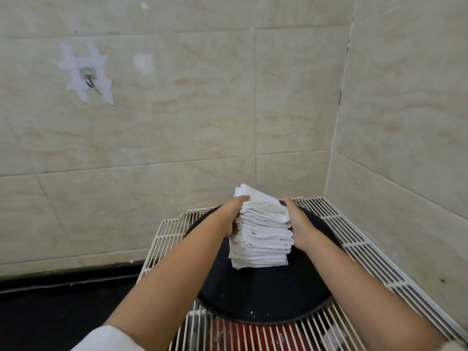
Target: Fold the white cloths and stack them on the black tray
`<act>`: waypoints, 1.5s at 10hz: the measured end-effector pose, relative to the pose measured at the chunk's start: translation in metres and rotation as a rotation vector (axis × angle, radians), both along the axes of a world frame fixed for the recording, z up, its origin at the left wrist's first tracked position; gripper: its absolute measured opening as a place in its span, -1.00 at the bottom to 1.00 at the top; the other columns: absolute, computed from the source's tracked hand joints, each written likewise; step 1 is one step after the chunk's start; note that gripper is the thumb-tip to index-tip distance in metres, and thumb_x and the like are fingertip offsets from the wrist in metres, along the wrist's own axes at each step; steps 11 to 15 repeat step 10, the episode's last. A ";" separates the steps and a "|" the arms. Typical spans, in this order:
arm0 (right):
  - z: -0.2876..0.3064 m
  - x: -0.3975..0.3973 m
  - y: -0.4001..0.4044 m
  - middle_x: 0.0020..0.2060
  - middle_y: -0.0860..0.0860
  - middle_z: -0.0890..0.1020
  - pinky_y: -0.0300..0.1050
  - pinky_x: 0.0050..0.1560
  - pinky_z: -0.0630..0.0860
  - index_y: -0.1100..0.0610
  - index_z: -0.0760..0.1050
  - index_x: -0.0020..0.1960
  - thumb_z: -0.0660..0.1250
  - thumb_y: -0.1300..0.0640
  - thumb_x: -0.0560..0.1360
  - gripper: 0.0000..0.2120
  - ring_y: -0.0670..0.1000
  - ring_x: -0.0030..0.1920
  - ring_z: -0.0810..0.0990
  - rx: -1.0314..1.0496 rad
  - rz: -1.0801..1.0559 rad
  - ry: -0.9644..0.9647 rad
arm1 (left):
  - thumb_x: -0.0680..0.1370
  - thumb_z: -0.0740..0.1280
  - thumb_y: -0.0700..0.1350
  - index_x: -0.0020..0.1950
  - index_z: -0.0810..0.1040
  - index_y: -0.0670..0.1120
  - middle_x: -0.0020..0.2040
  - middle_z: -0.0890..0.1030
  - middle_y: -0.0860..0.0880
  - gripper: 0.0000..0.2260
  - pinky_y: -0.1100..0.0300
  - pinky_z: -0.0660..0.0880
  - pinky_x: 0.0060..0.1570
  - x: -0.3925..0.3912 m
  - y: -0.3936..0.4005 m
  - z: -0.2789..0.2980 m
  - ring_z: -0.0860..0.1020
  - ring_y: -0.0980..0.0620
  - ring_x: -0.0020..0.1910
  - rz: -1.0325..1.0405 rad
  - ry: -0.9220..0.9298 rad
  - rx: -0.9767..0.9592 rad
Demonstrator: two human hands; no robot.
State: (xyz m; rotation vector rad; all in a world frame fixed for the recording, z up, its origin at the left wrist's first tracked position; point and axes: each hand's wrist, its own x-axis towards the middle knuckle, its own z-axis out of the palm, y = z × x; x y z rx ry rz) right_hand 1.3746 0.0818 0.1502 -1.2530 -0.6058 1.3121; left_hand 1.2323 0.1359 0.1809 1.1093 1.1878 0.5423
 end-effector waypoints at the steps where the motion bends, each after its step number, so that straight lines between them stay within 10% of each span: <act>1: 0.000 0.003 0.000 -0.29 0.08 0.63 -0.09 -0.22 0.46 0.15 0.53 -0.09 0.05 -0.13 0.58 -0.58 0.07 -0.21 0.56 0.054 0.030 0.010 | 0.55 0.23 0.02 -0.01 0.60 -0.17 -0.07 0.64 -0.14 -0.71 0.02 0.51 0.12 -0.001 -0.003 -0.019 0.60 -0.12 -0.03 -0.055 -0.093 -0.001; 3: -0.003 -0.012 0.000 0.28 0.06 0.50 0.11 0.31 0.40 0.04 0.38 0.35 0.18 -0.31 0.44 -0.39 0.12 0.29 0.46 -0.019 0.162 -0.176 | 0.56 0.18 -0.11 -0.16 0.56 -0.16 -0.26 0.60 -0.07 -0.78 0.18 0.50 -0.26 -0.026 -0.005 -0.036 0.57 0.00 -0.32 -0.038 -0.284 -0.022; 4: -0.008 -0.011 0.004 0.40 -0.01 0.38 0.14 0.42 0.27 -0.08 0.30 0.39 0.25 -0.43 0.16 -0.13 0.08 0.39 0.35 0.005 0.179 -0.234 | 0.58 0.19 -0.08 0.11 0.56 -0.19 -0.04 0.63 -0.13 -0.74 0.04 0.50 0.08 -0.031 -0.006 -0.038 0.57 -0.11 -0.03 -0.040 -0.320 -0.015; 7: -0.010 -0.003 -0.005 -0.07 0.05 0.62 -0.09 -0.07 0.48 0.08 0.53 0.07 0.02 -0.16 0.58 -0.58 0.04 -0.04 0.57 0.043 0.128 -0.202 | 0.59 0.17 0.08 0.32 0.45 -0.17 0.20 0.56 -0.07 -0.58 0.07 0.41 0.27 -0.030 -0.010 -0.027 0.54 -0.06 0.15 0.009 -0.227 0.092; 8: -0.006 -0.004 -0.007 -0.02 0.06 0.64 -0.02 0.16 0.45 0.05 0.55 -0.01 0.03 -0.15 0.57 -0.60 0.08 0.06 0.57 0.039 0.103 -0.255 | 0.62 0.12 0.02 0.33 0.41 -0.11 0.16 0.46 0.04 -0.65 0.13 0.32 0.24 -0.039 -0.009 -0.029 0.45 0.07 0.08 0.001 -0.177 0.202; 10: 0.016 -0.001 -0.024 0.41 0.11 0.35 -0.05 0.41 0.21 0.21 0.31 0.38 0.06 -0.04 0.60 -0.54 0.08 0.41 0.31 0.085 -0.156 -0.627 | 0.65 0.04 -0.07 0.44 0.21 -0.29 0.47 0.25 -0.23 -0.57 0.09 0.16 0.41 -0.077 -0.003 -0.064 0.22 -0.14 0.46 -0.051 0.597 0.543; 15: 0.016 -0.001 -0.024 0.41 0.11 0.35 -0.05 0.41 0.21 0.21 0.31 0.38 0.06 -0.04 0.60 -0.54 0.08 0.41 0.31 0.085 -0.156 -0.627 | 0.65 0.04 -0.07 0.44 0.21 -0.29 0.47 0.25 -0.23 -0.57 0.09 0.16 0.41 -0.077 -0.003 -0.064 0.22 -0.14 0.46 -0.051 0.597 0.543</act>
